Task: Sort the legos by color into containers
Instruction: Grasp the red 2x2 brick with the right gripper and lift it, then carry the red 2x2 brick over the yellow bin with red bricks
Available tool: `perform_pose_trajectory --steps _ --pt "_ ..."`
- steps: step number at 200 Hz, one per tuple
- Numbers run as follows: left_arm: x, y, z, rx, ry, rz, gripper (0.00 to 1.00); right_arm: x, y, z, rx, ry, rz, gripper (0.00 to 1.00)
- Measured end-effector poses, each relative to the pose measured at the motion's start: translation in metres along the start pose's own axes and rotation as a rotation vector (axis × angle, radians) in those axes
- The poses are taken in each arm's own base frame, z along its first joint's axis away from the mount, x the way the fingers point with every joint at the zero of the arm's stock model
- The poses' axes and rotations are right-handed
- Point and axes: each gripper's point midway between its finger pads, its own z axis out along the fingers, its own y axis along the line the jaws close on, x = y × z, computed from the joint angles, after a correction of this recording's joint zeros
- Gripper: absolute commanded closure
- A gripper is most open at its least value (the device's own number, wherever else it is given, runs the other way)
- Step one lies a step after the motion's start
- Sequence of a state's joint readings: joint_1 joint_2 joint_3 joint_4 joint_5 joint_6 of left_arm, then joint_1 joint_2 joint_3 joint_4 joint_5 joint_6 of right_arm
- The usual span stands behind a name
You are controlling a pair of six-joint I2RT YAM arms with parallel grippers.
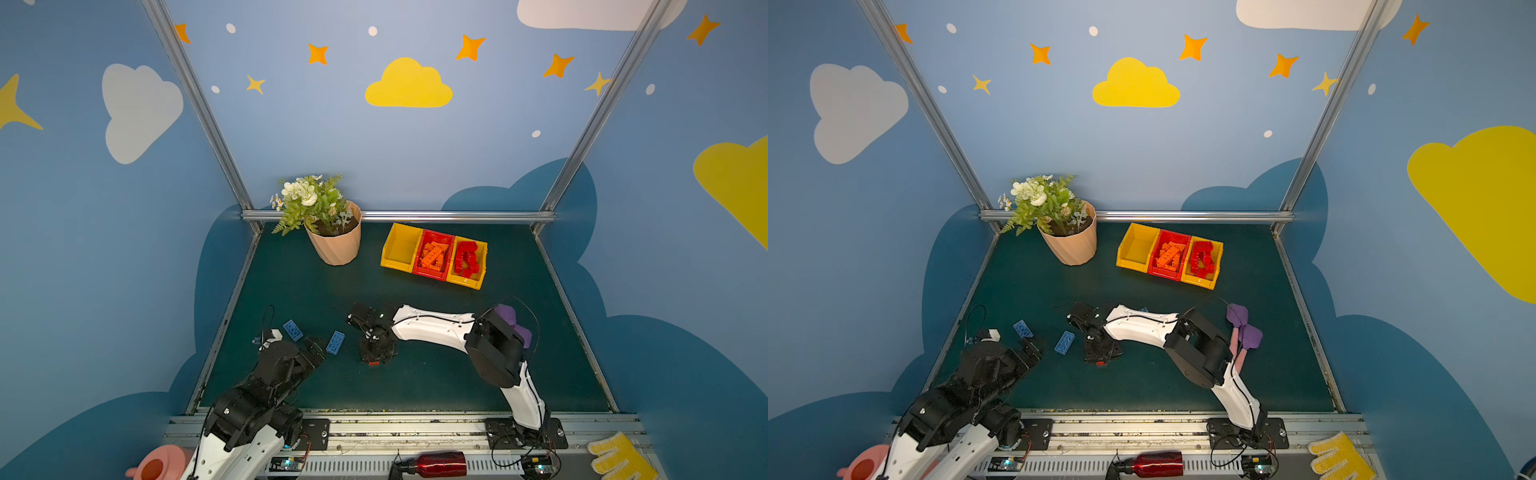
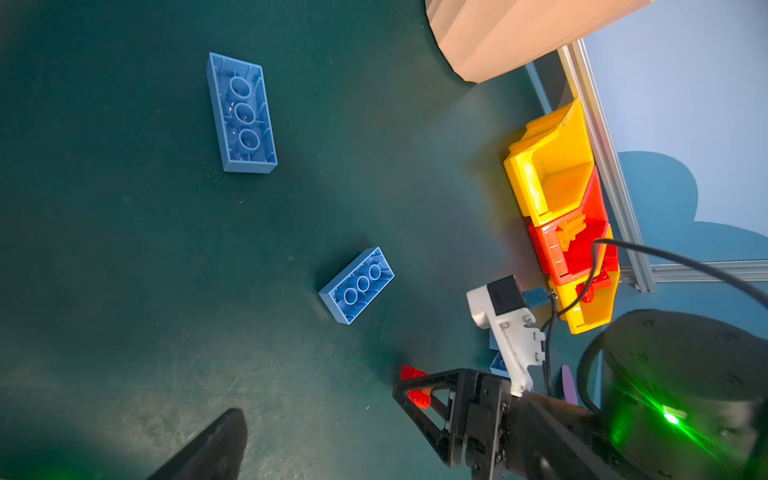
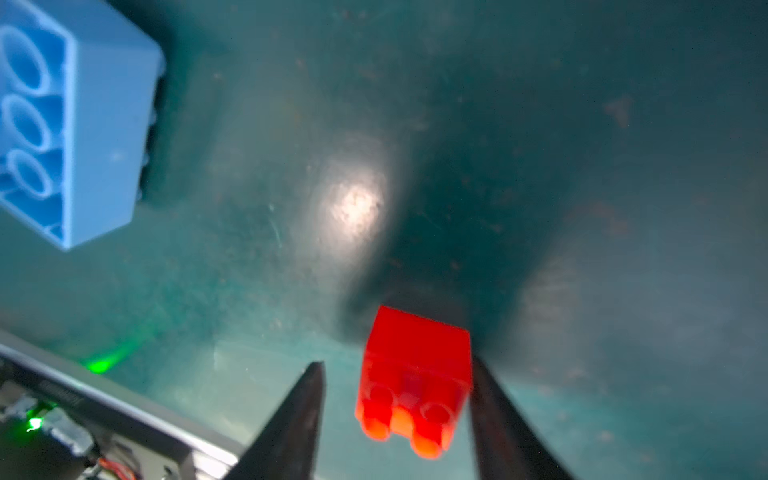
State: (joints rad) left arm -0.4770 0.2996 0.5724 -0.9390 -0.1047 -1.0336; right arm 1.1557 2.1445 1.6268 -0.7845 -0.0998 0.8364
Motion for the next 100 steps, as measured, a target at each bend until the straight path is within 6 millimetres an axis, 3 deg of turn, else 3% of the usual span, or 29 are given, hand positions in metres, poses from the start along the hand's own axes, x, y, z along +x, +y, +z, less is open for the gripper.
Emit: perform_pose_trajectory --steps 40,70,100 --pt "-0.002 0.001 0.000 -0.008 -0.014 -0.001 0.00 0.001 -0.010 -0.002 0.053 0.000 0.007 0.72" --pt "-0.001 0.001 0.007 -0.042 0.002 0.033 0.00 0.004 -0.024 -0.007 0.092 0.004 0.013 0.73" --pt "0.000 -0.010 0.023 -0.100 0.051 0.116 0.00 -0.001 -0.047 -0.042 0.095 -0.033 0.042 0.73"
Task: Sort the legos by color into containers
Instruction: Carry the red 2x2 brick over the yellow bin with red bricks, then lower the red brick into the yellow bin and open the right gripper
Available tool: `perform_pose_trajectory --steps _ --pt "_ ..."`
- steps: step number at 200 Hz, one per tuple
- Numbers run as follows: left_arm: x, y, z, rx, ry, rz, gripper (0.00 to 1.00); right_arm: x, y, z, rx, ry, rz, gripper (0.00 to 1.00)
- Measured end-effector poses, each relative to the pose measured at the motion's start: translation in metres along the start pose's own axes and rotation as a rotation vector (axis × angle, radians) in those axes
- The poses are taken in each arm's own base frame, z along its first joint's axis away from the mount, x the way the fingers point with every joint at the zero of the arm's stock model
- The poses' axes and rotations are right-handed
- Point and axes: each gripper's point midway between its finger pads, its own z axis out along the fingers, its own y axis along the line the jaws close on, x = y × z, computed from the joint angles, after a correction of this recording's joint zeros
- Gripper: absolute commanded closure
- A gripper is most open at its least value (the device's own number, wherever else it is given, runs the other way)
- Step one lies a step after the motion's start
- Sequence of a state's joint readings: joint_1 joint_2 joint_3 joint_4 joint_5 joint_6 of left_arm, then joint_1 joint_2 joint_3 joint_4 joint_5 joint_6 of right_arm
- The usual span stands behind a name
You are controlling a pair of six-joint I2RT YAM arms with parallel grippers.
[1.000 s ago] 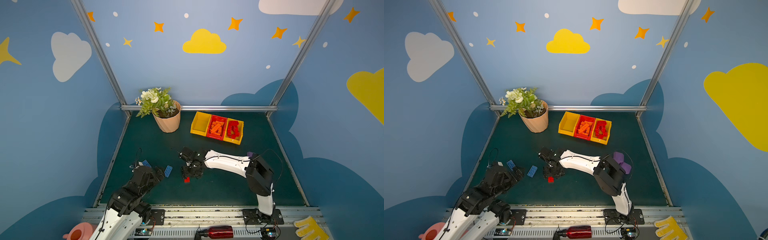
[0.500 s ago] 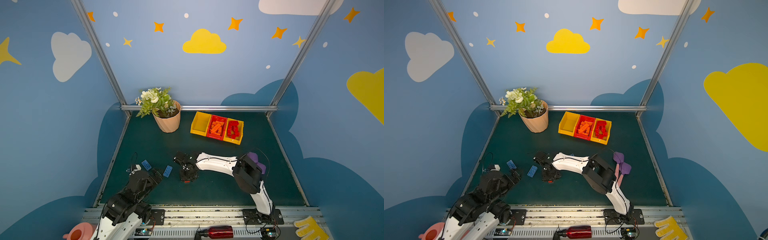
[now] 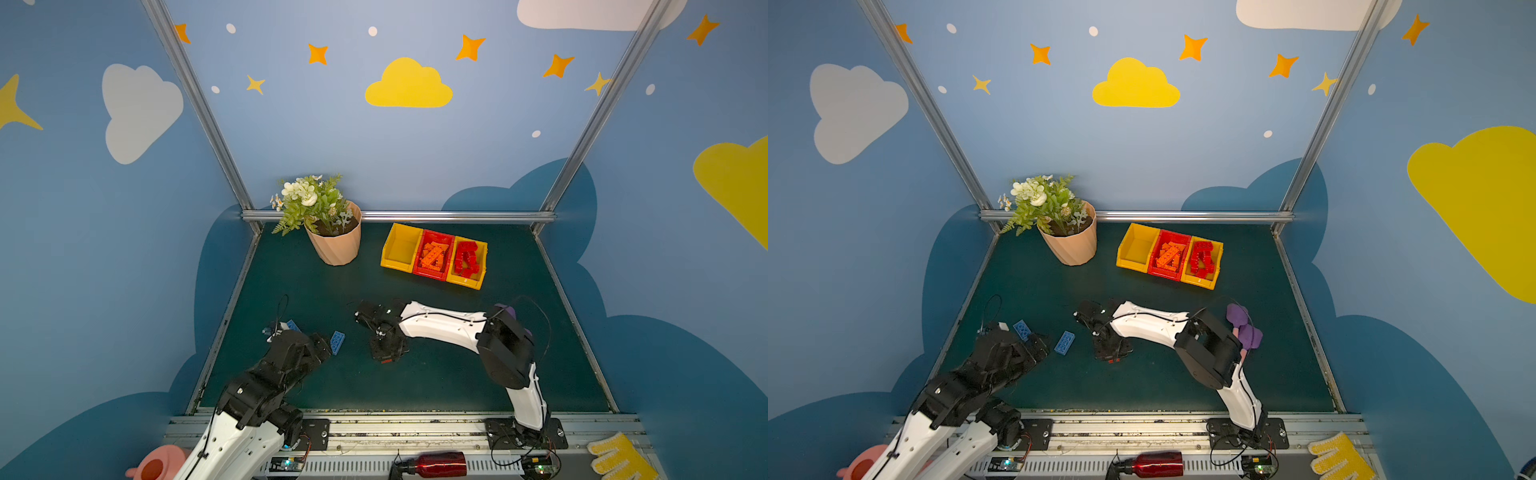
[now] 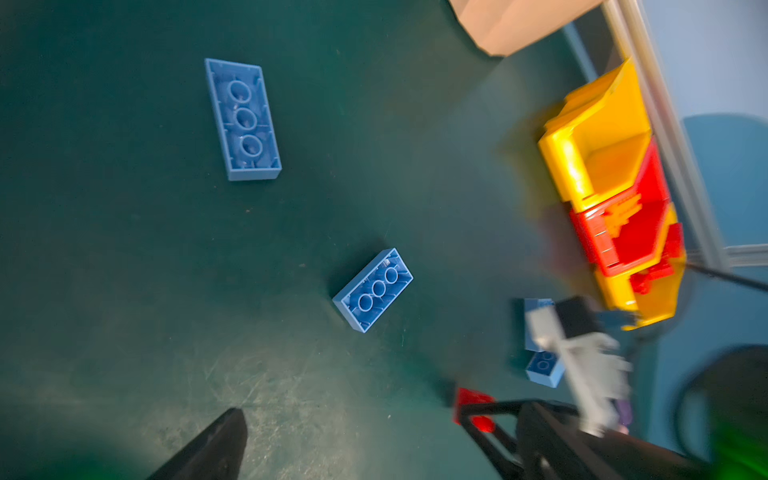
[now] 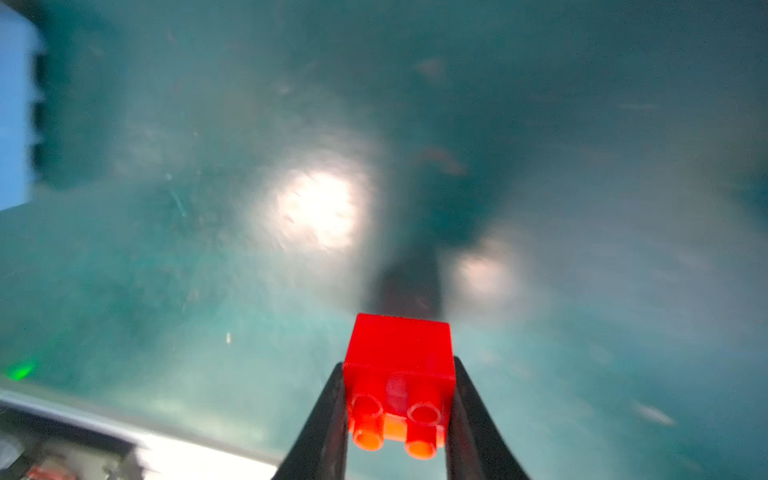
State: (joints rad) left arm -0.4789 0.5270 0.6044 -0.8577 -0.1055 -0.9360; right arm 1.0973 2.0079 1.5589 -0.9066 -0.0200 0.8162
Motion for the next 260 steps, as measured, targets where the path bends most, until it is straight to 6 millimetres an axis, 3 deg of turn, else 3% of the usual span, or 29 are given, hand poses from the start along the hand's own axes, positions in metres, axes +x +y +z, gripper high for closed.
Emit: perform_pose_trajectory --steps 37,60,115,143,173,216,260 --pt "-0.010 -0.053 0.026 0.040 0.065 0.072 0.00 -0.046 -0.047 -0.075 -0.095 -0.150 0.100 0.73" --pt "-0.018 -0.095 0.045 0.082 0.102 0.117 0.00 -0.073 -0.088 -0.105 -0.112 -0.230 0.164 0.73" --pt "-0.023 -0.209 0.085 0.208 0.183 0.263 0.00 -0.118 -0.197 -0.123 -0.089 -0.298 0.307 0.73" --pt "-0.016 -0.246 0.105 0.239 0.245 0.326 0.00 -0.139 -0.242 -0.127 -0.094 -0.326 0.379 0.73" --pt "-0.013 -0.255 0.115 0.228 0.279 0.370 0.00 -0.171 -0.271 -0.119 -0.103 -0.342 0.413 0.72" --pt "-0.019 -0.254 0.109 0.209 0.283 0.396 0.00 -0.218 -0.302 -0.099 -0.103 -0.358 0.442 0.71" --pt "-0.028 -0.242 0.111 0.157 0.274 0.392 0.00 -0.243 -0.331 -0.081 -0.091 -0.359 0.473 0.67"
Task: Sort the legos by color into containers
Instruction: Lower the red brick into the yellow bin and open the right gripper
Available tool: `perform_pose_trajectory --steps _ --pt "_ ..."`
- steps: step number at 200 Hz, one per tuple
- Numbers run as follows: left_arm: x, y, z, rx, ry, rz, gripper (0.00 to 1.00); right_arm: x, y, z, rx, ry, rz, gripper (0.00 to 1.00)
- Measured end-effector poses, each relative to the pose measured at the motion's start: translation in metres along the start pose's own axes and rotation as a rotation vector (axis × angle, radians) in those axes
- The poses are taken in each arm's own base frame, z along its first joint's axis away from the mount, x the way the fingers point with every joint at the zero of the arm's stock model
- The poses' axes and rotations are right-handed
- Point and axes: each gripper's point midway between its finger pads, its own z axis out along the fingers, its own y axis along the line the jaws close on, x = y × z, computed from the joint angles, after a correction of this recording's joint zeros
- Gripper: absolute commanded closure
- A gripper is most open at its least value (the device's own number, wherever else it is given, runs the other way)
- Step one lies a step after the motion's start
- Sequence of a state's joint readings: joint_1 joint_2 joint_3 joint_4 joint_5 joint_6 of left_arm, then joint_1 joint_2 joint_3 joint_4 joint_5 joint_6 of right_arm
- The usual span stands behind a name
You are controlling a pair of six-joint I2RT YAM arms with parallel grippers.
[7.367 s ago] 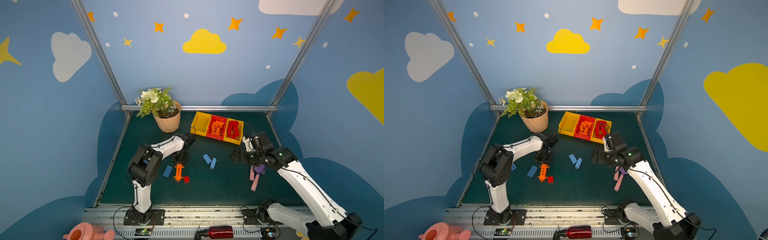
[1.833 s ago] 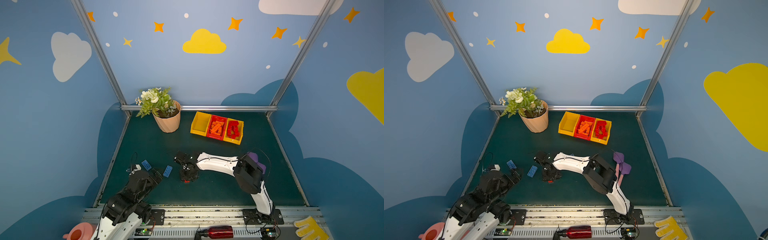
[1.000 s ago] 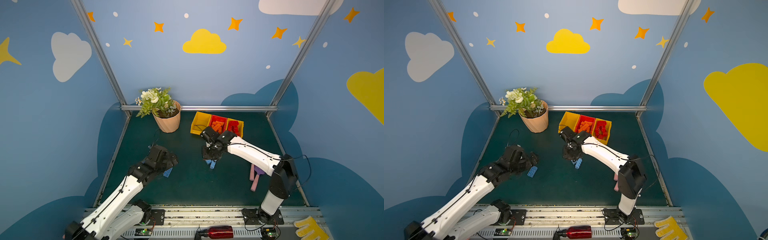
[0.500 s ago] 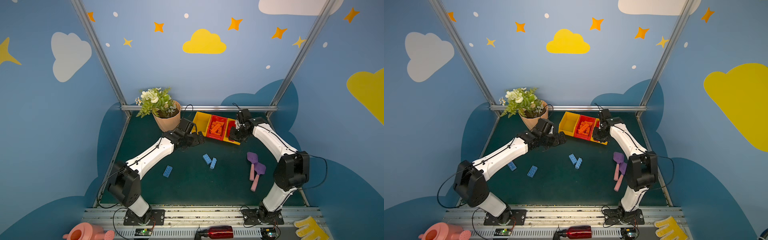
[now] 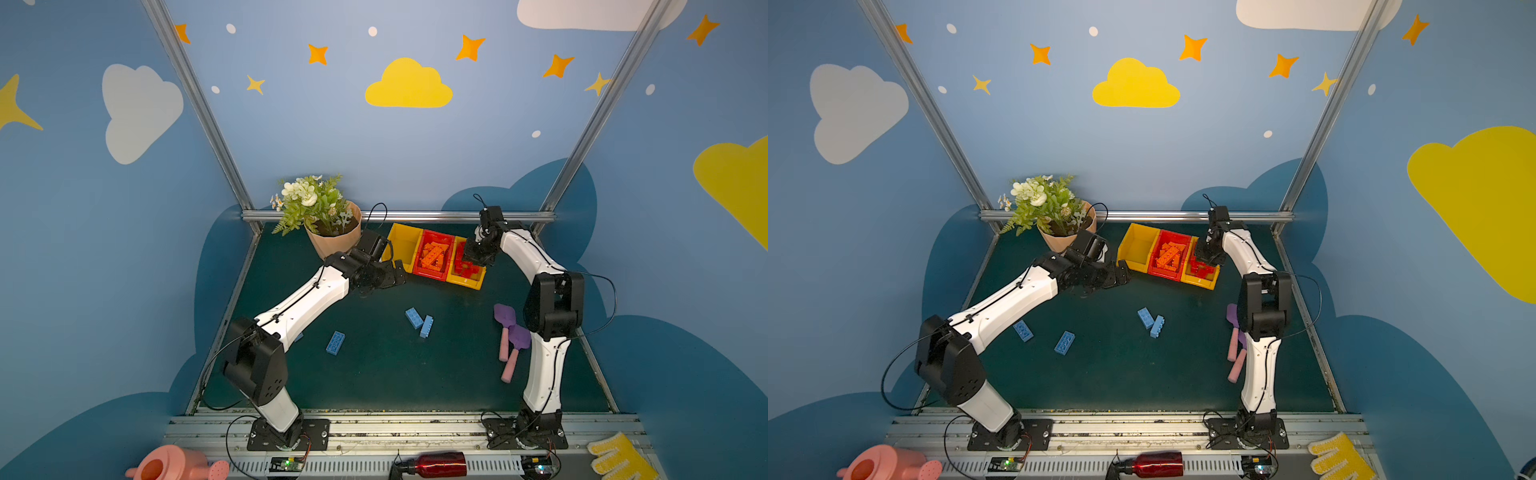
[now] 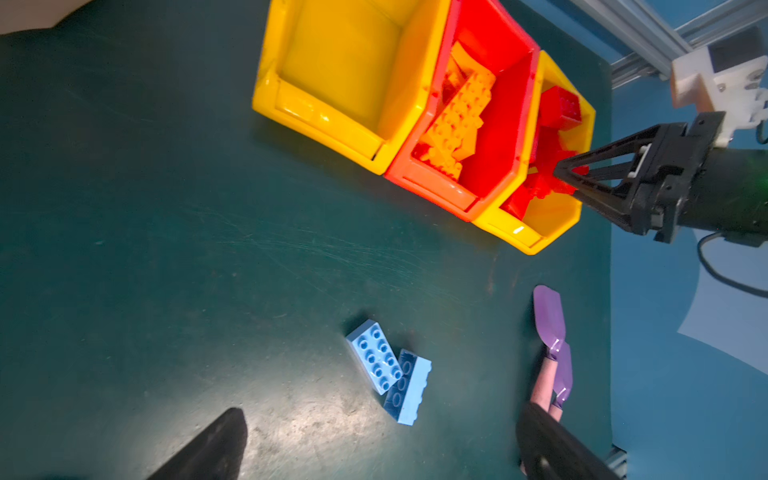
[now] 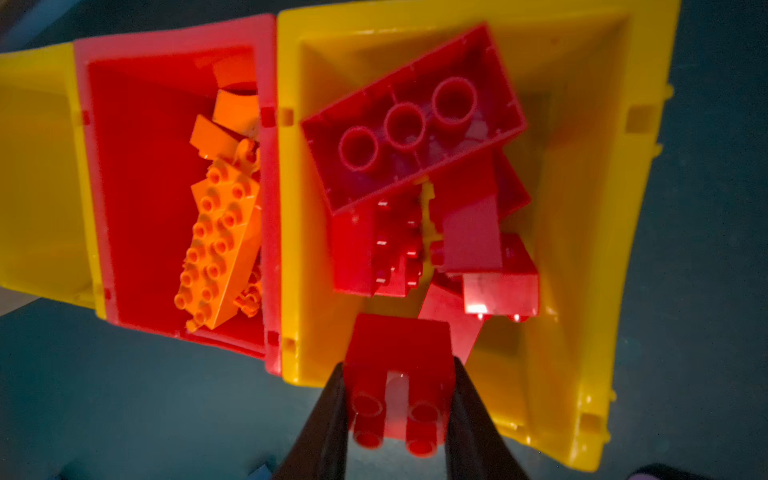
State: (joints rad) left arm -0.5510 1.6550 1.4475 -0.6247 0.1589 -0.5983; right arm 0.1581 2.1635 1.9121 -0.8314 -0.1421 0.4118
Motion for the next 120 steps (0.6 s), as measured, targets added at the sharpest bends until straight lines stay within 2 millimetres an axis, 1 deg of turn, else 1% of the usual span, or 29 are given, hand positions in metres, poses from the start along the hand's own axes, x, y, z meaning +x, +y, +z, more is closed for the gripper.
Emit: perform_pose_trajectory --steps 13,30,45,66,94,120 --pt "-0.001 0.005 0.000 -0.014 -0.002 -0.006 0.00 -0.003 -0.004 0.003 0.003 0.001 0.006 0.62" --pt "-0.002 0.010 -0.001 -0.027 -0.005 -0.015 0.00 -0.007 -0.008 0.004 0.007 -0.001 0.009 0.51" --pt "-0.004 0.012 -0.003 -0.032 -0.010 -0.022 0.00 -0.010 -0.010 0.004 0.006 -0.005 0.014 0.46" --pt "-0.006 0.014 -0.003 -0.033 -0.015 -0.028 0.00 -0.012 -0.008 0.003 0.000 -0.007 0.012 0.43" --pt "-0.006 0.014 -0.003 -0.033 -0.015 -0.031 0.00 -0.011 -0.008 0.003 0.000 -0.001 0.006 0.43" --pt "-0.007 0.015 -0.004 -0.034 -0.015 -0.033 0.00 -0.009 -0.009 0.002 0.001 0.007 -0.005 0.39"
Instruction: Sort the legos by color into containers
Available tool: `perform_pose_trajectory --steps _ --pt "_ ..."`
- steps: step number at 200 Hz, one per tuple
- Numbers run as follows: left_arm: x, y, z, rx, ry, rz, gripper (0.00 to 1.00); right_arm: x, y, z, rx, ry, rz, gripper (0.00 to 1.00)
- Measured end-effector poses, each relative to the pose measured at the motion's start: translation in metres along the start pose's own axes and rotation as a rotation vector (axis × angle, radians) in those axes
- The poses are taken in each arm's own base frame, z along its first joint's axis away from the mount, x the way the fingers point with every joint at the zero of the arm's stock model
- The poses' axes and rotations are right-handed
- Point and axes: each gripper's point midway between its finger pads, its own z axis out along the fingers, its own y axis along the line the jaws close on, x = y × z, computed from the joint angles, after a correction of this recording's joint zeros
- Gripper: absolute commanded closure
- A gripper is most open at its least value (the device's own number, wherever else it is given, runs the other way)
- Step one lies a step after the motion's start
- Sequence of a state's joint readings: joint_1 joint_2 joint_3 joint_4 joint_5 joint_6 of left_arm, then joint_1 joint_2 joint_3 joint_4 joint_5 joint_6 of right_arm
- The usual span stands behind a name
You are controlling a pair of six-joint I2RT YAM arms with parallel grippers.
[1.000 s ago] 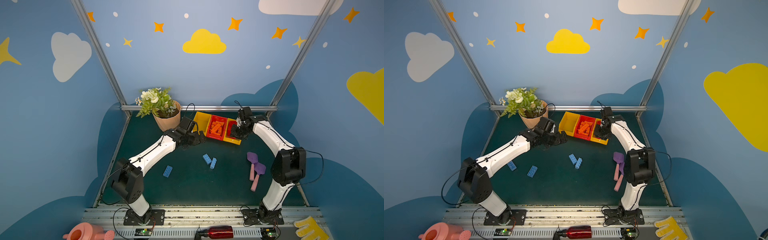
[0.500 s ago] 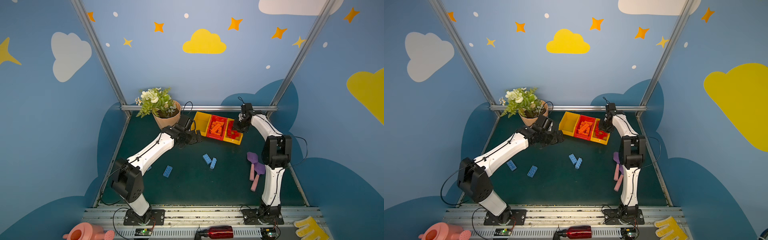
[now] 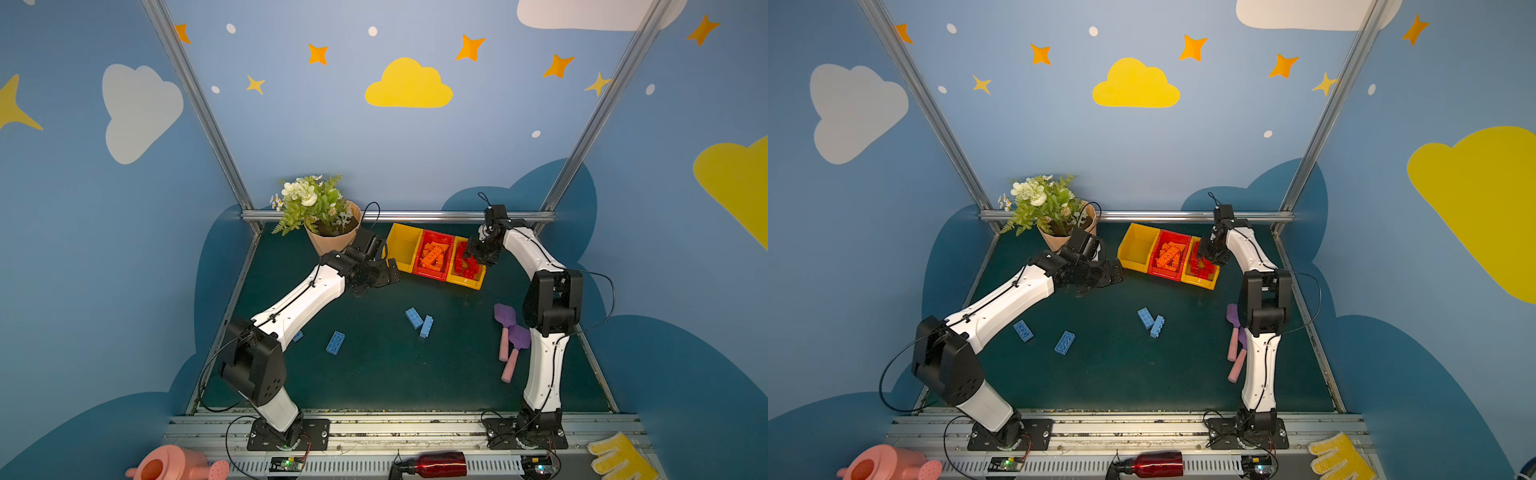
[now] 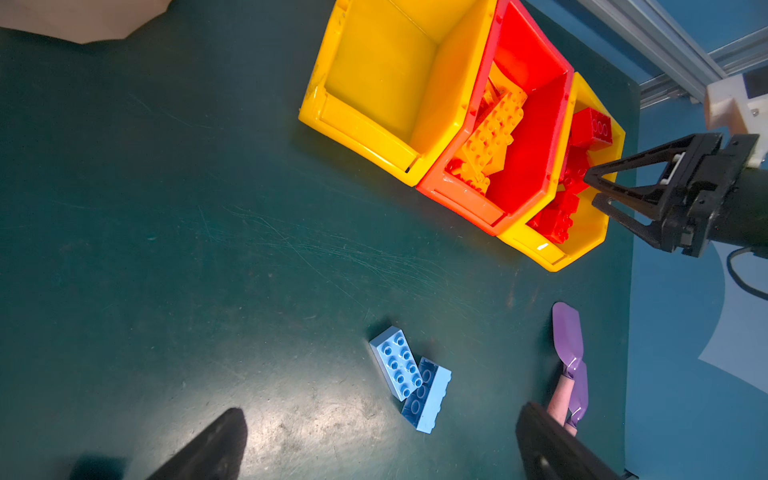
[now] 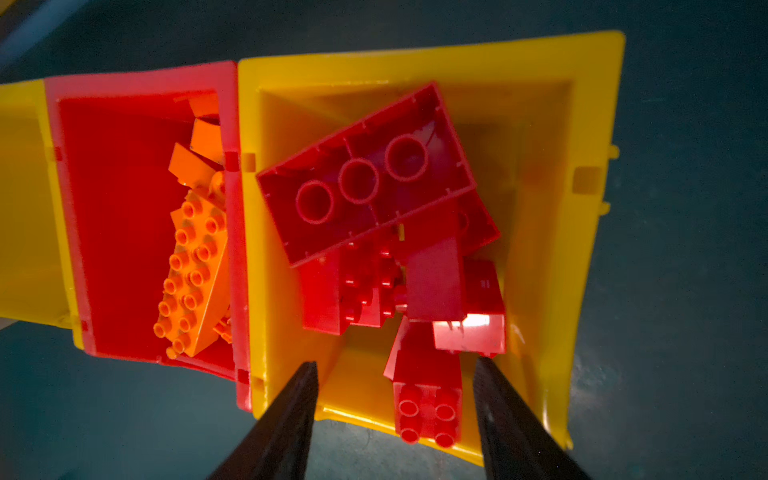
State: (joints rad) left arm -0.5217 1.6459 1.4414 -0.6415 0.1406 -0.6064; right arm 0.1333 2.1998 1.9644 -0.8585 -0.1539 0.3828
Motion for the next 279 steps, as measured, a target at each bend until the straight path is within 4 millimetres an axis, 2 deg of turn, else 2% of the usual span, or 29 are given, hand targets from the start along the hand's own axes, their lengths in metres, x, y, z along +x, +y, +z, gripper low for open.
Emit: perform_pose_trajectory --steps 30,56,81,99,116,134,162,201,234,279 --pt "0.003 0.006 0.001 -0.009 0.004 -0.007 0.00 0.008 0.004 -0.011 -0.010 0.011 -0.012 0.32" --pt "0.018 0.027 0.000 -0.053 0.026 -0.020 0.00 0.028 0.015 -0.046 -0.025 -0.004 -0.042 0.27" --pt "0.038 0.053 -0.009 -0.105 0.036 -0.050 0.00 0.067 0.052 -0.082 -0.079 -0.020 -0.145 0.27" --pt "0.054 0.074 -0.022 -0.125 0.028 -0.087 0.00 0.106 0.085 -0.090 -0.138 0.009 -0.238 0.27" --pt "0.068 0.091 -0.037 -0.128 0.003 -0.129 0.00 0.146 0.111 -0.080 -0.173 0.072 -0.322 0.27" --pt "0.079 0.105 -0.056 -0.121 -0.046 -0.170 0.00 0.185 0.132 -0.061 -0.181 0.155 -0.404 0.27" --pt "0.094 0.123 -0.084 -0.085 -0.147 -0.224 0.00 0.222 0.149 -0.030 -0.157 0.240 -0.499 0.27" --pt "0.103 0.138 -0.111 -0.034 -0.251 -0.295 0.00 0.237 0.153 0.003 -0.106 0.296 -0.543 0.28" --pt "0.105 0.144 -0.113 -0.050 -0.262 -0.319 0.00 0.239 0.144 0.019 -0.044 0.311 -0.563 0.29" --pt "0.103 0.149 -0.113 -0.072 -0.271 -0.327 0.00 0.245 0.134 0.026 0.002 0.340 -0.576 0.43"
